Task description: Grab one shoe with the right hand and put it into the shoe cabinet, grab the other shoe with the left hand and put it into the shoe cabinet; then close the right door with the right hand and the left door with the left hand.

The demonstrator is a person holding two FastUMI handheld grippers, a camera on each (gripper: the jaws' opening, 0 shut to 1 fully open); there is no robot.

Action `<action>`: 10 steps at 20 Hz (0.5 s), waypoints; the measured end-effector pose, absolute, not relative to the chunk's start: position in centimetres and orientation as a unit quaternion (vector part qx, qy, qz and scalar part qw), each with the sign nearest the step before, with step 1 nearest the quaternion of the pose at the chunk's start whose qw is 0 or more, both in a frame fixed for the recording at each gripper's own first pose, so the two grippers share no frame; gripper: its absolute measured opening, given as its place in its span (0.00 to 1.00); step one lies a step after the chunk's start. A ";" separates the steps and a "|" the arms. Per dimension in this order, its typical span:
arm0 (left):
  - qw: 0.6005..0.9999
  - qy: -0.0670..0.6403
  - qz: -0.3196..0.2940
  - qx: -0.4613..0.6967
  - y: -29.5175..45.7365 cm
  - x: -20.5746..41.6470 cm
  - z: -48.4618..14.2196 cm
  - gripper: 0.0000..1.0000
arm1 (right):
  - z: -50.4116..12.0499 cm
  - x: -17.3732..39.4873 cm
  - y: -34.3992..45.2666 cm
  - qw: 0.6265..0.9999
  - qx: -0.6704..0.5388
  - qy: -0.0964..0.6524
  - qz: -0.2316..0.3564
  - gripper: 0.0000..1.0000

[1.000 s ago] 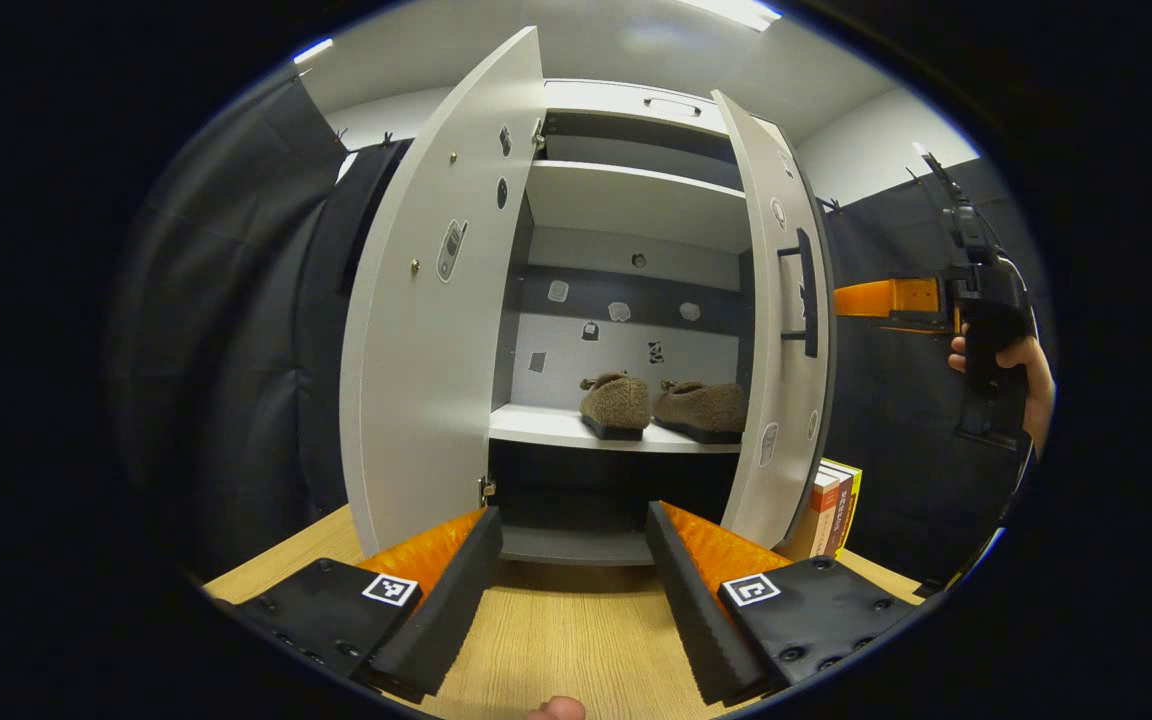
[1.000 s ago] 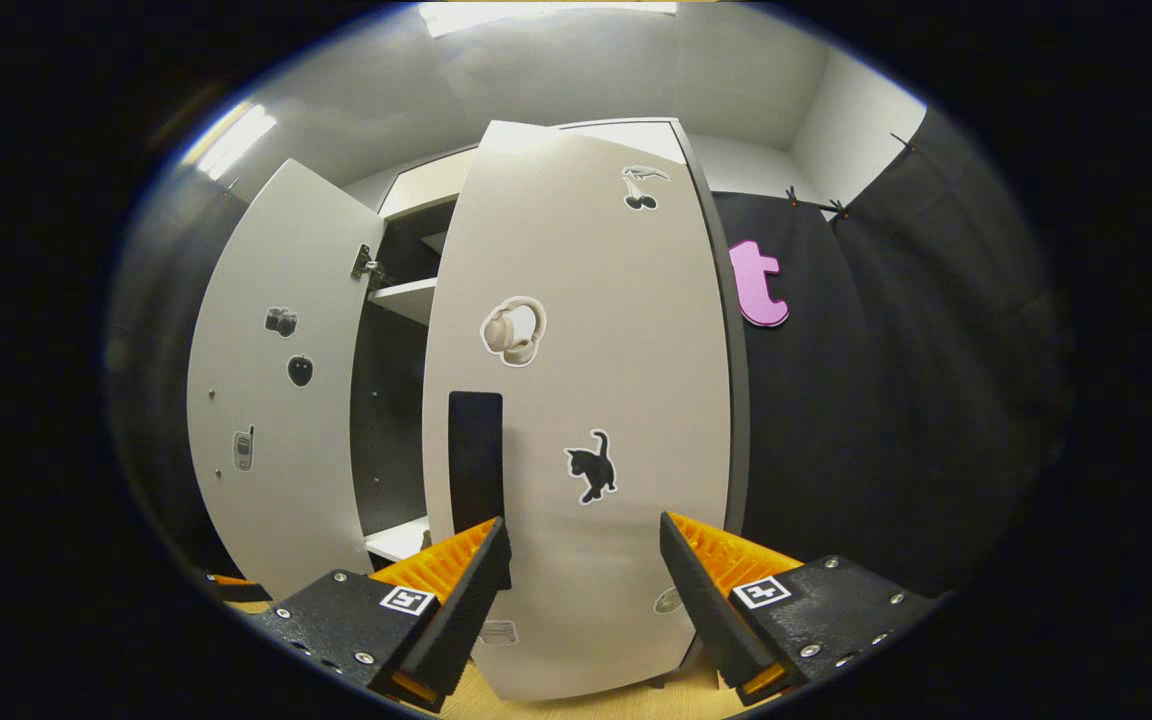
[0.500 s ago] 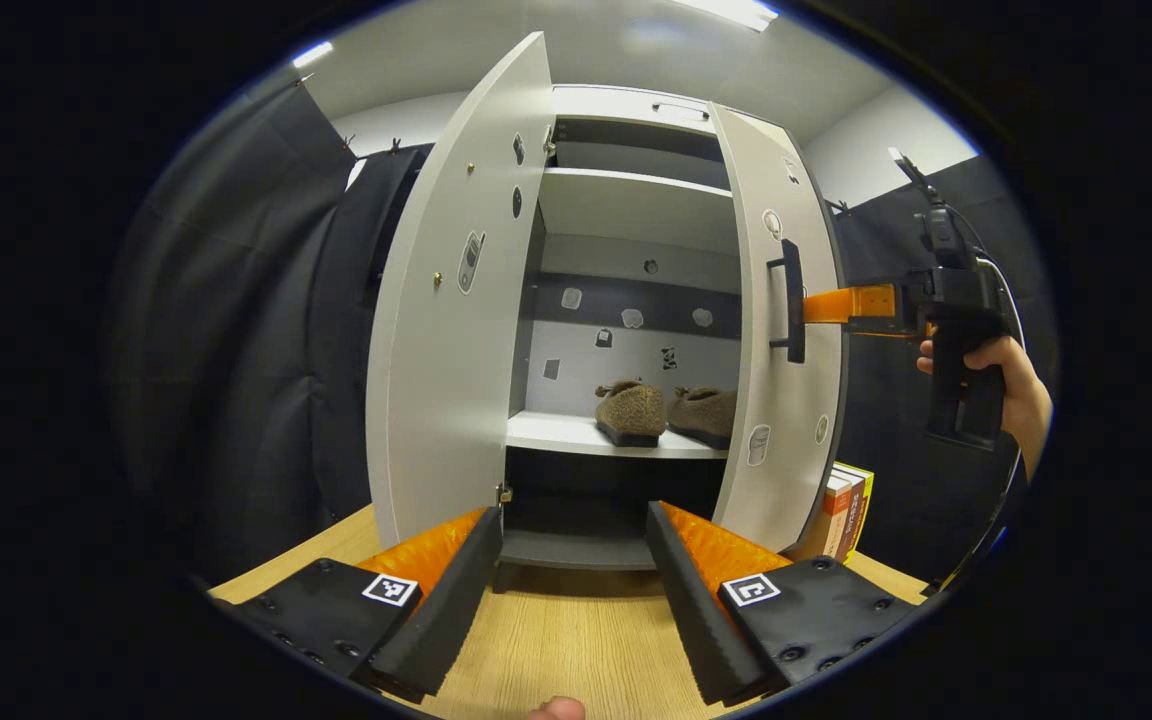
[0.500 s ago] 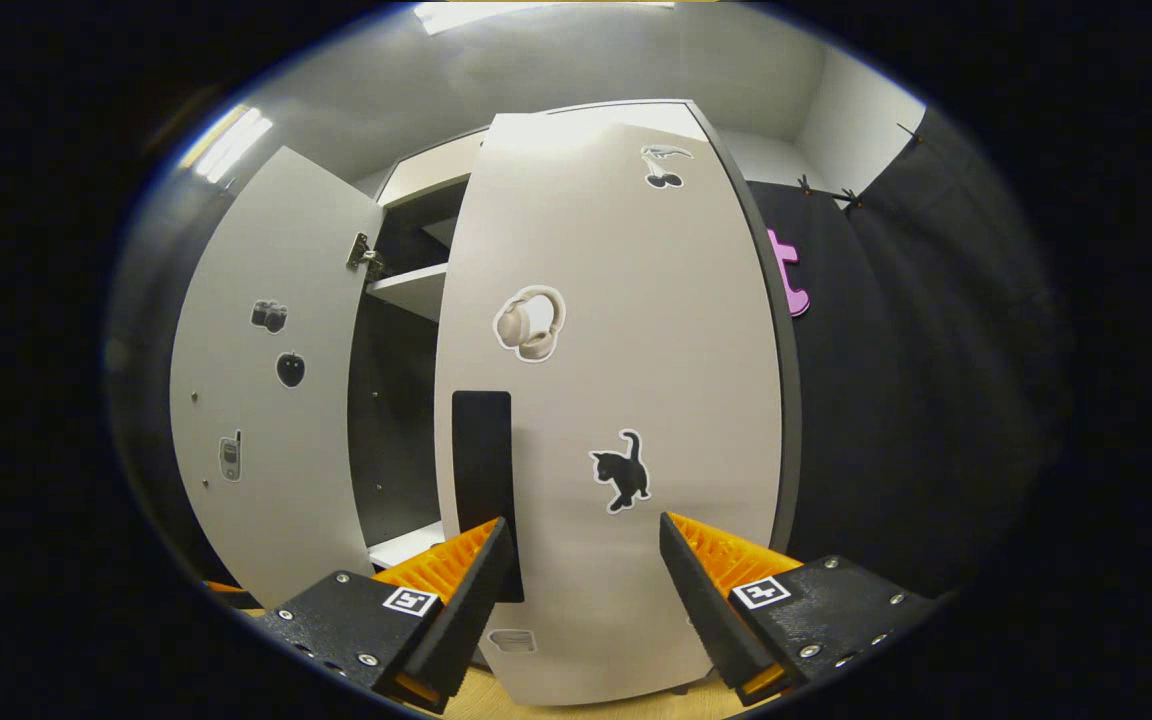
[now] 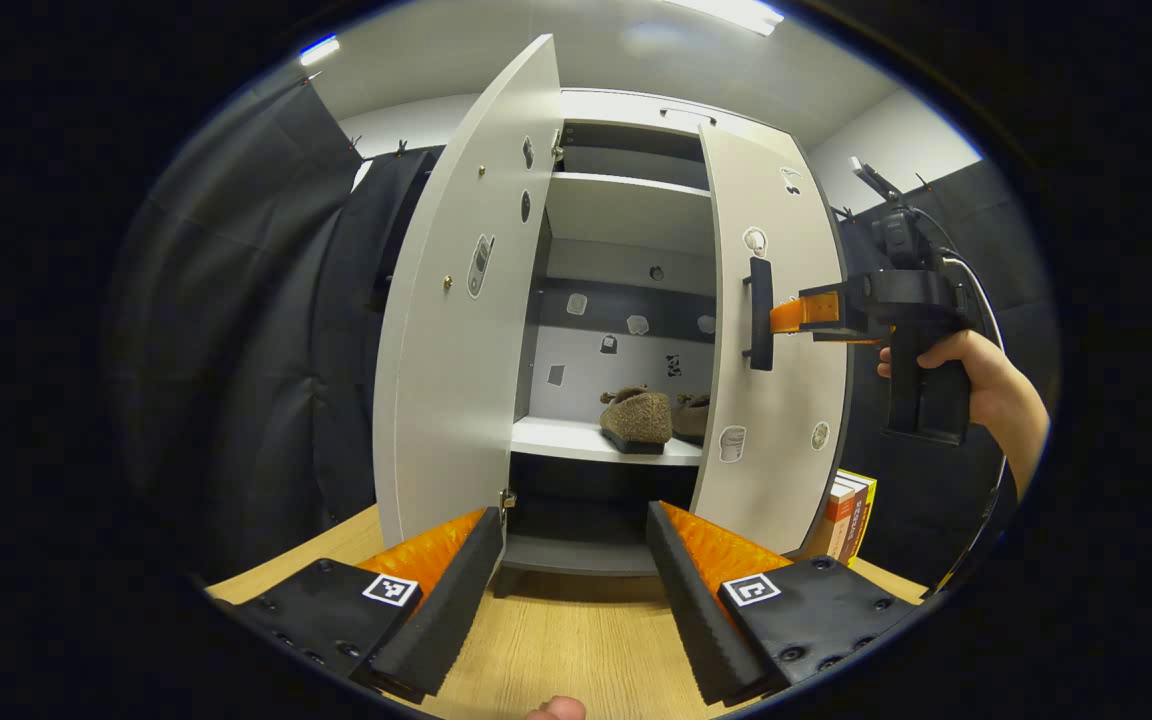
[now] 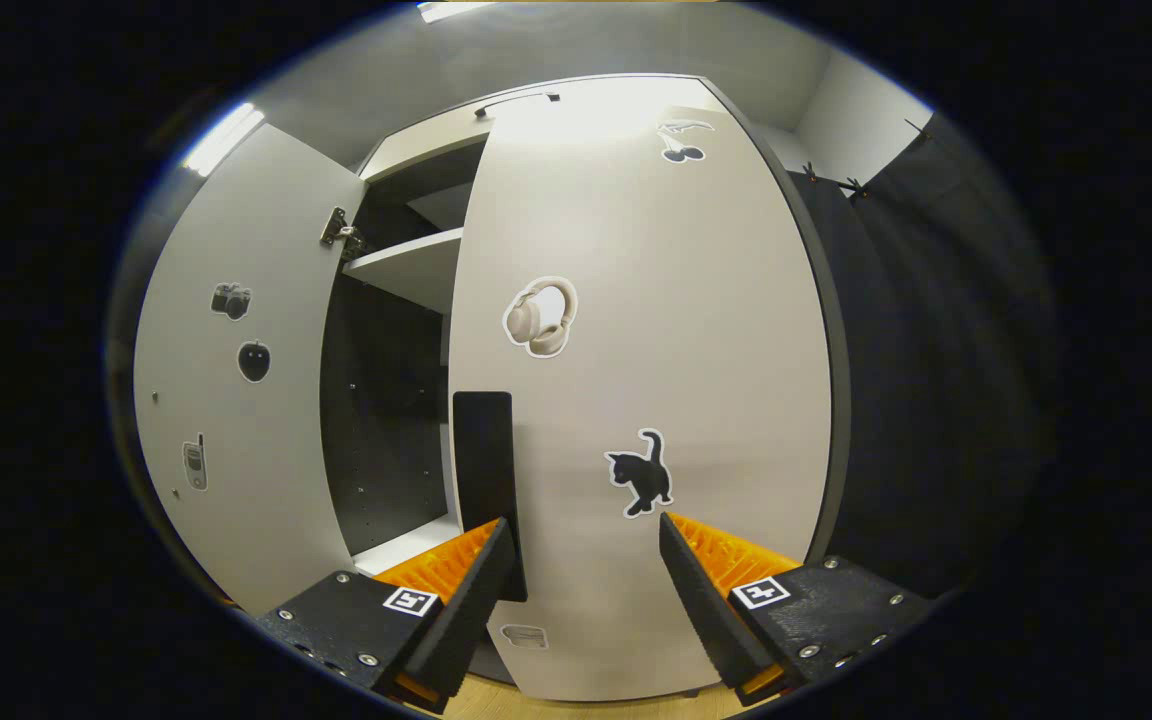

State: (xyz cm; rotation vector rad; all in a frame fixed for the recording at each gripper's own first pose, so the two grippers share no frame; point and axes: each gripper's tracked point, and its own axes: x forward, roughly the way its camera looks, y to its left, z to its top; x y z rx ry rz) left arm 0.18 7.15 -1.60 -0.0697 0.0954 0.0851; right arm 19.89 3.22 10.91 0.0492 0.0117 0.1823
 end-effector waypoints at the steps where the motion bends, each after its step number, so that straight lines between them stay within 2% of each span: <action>1: 0.997 0.048 0.040 -0.039 7.1 0.2 -1.6 0.95 | 10.9 19.9 3.3 0.996 0.026 0.007 0.090 0.91; 3: 0.997 0.047 0.039 -0.037 7.1 0.2 -1.6 0.95 | 10.8 20.1 3.4 0.996 0.027 0.011 0.086 0.91; 5: 0.998 0.047 0.038 -0.036 7.2 0.3 -1.6 0.99 | 10.8 20.5 3.4 0.997 0.020 0.008 0.080 0.91; 10: 0.997 0.046 0.036 -0.041 7.2 0.1 -1.5 0.99 | 10.9 21.0 3.5 0.998 -0.007 -0.009 0.059 0.91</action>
